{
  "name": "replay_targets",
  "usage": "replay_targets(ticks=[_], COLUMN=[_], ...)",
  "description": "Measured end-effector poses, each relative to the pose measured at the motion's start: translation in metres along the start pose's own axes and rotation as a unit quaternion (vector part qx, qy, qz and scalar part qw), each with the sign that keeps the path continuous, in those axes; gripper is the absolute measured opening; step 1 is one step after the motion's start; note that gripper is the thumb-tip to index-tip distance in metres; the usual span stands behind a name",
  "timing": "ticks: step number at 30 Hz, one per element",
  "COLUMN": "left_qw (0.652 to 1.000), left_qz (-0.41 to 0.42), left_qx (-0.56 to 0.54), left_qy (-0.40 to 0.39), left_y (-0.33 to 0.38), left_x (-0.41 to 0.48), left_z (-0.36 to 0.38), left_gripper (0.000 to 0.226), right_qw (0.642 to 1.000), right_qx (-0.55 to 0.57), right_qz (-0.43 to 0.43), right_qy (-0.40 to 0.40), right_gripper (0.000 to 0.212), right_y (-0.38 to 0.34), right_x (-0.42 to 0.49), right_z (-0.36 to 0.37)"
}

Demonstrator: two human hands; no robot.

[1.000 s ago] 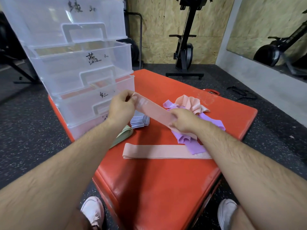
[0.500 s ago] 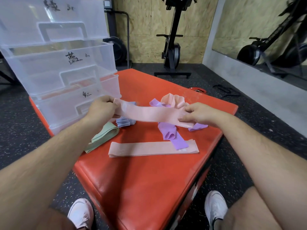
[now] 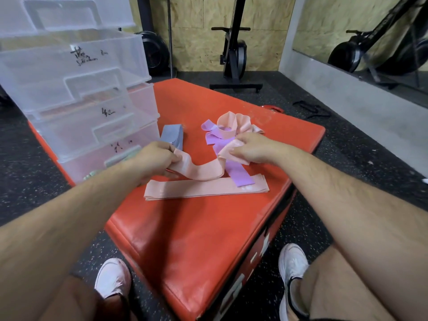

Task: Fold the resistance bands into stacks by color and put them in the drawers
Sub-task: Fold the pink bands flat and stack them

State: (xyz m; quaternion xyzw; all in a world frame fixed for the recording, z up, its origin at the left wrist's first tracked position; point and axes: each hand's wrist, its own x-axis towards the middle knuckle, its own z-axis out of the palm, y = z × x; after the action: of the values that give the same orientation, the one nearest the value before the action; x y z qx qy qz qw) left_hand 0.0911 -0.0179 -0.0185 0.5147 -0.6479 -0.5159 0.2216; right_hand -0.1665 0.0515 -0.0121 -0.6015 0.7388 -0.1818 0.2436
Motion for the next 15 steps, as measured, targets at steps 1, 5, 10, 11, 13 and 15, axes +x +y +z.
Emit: replay_targets(ticks=[1,5,10,11,13,15], left_qw=[1.0,1.0,0.999,0.999,0.998,0.998], left_qz=[-0.002,-0.01,-0.014,-0.013,-0.012,-0.009], left_qx=[0.004,0.021,0.039,0.046,0.059,0.062], left_qy=[0.006,0.019,0.024,0.02,0.017,0.017], left_y=[-0.001,-0.004,-0.01,-0.01,-0.011,-0.011], left_x=[0.001,0.001,-0.003,-0.004,-0.007,-0.009], left_z=[-0.001,-0.007,-0.015,-0.015,-0.015,-0.014], left_gripper=[0.009,0.009,0.009,0.009,0.01,0.009], right_qw=[0.999,0.998,0.999,0.998,0.995,0.993], right_qx=[-0.024,-0.051,-0.022,-0.032,-0.06,-0.098], right_qz=[0.001,0.011,0.021,0.025,0.03,0.023], right_qy=[0.021,0.043,-0.017,-0.037,-0.067,-0.057], right_gripper=[0.019,0.02,0.022,0.025,0.028,0.023], right_y=[0.001,0.011,0.028,0.03,0.032,0.028], right_x=[0.0,-0.001,-0.011,-0.013,-0.014,-0.014], right_z=[-0.003,-0.013,-0.009,-0.006,0.004,0.013])
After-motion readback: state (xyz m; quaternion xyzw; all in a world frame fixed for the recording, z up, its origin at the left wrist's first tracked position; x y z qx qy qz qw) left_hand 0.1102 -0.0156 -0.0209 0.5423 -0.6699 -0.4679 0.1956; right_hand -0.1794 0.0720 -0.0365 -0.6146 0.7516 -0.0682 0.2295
